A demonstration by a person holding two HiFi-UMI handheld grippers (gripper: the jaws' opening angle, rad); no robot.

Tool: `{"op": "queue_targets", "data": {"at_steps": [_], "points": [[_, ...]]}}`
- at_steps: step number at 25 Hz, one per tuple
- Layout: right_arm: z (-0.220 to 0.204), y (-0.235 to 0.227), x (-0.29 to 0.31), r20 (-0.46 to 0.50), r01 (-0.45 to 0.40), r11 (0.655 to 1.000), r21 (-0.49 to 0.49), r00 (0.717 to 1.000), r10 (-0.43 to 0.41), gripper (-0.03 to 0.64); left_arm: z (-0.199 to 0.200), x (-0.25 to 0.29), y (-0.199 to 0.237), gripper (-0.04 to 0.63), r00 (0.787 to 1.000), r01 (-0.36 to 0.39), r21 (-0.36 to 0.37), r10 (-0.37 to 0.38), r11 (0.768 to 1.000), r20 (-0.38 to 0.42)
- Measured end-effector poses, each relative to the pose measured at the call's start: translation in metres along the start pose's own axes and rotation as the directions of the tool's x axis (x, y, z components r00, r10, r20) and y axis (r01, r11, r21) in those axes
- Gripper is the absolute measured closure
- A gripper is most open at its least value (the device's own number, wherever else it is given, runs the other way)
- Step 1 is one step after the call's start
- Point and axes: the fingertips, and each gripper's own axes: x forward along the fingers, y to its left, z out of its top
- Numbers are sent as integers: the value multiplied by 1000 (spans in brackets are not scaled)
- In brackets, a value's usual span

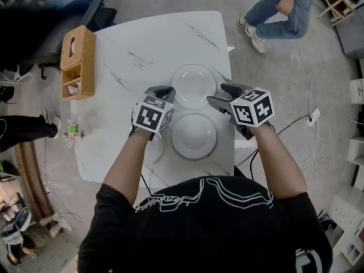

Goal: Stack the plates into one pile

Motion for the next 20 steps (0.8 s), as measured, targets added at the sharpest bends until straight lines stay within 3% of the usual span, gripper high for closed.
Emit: {"op": "queue_targets", "data": {"at_steps": [16, 20], "points": [[4, 6, 13, -17, -48, 994, 96, 999, 50, 318, -7, 4, 1, 565, 1000, -4, -15, 3, 1000, -30], [6, 12, 16, -15, -88, 981, 173, 996, 92, 386, -5, 3, 1, 565, 1000, -10, -13, 10, 1000, -27]]}}
